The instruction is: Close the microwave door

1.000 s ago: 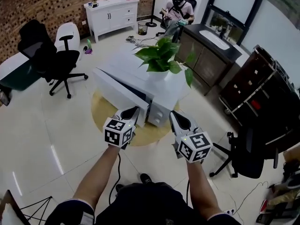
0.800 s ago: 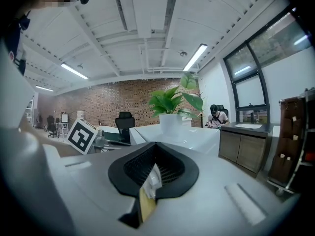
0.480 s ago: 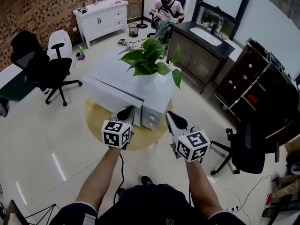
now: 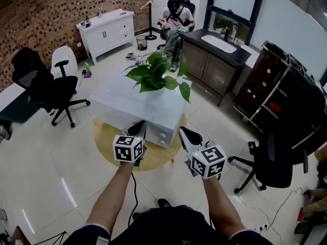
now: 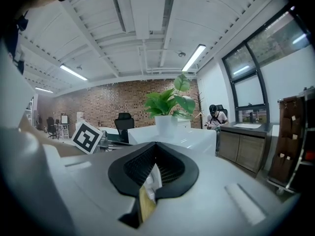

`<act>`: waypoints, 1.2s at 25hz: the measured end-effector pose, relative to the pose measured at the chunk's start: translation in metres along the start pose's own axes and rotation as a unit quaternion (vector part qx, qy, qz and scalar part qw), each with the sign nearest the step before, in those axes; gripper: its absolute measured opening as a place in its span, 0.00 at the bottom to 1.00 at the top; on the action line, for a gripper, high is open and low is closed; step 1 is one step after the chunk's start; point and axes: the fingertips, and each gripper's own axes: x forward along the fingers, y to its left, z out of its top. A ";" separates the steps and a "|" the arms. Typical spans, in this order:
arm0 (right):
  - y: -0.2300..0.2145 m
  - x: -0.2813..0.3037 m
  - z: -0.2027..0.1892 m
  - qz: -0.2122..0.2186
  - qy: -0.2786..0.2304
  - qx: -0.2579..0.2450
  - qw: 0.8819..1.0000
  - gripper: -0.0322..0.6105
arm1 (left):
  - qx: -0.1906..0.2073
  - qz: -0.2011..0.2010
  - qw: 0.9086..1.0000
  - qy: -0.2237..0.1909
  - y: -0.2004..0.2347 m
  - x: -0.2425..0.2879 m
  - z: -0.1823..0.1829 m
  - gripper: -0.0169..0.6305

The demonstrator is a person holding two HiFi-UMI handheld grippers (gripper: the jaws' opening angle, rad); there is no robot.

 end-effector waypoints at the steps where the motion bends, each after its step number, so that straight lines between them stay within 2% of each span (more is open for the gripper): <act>1: 0.002 0.000 0.000 0.002 -0.001 0.001 1.000 0.05 | 0.003 -0.002 1.000 0.001 -0.002 -0.001 0.001 0.05; 8: 0.027 0.010 0.006 0.030 -0.008 0.000 1.000 0.05 | -0.002 -0.023 0.999 -0.048 -0.019 -0.041 0.031 0.05; 14: 0.079 0.029 0.014 0.084 -0.021 -0.001 0.996 0.05 | -0.006 -0.025 0.995 -0.094 -0.019 -0.109 0.058 0.05; 21: 0.151 0.046 0.018 0.157 -0.021 -0.013 0.987 0.05 | -0.004 0.012 0.993 -0.117 0.001 -0.177 0.065 0.05; 30: 0.210 0.051 0.020 0.215 -0.022 -0.023 0.976 0.05 | -0.011 0.054 0.992 -0.115 0.021 -0.233 0.051 0.05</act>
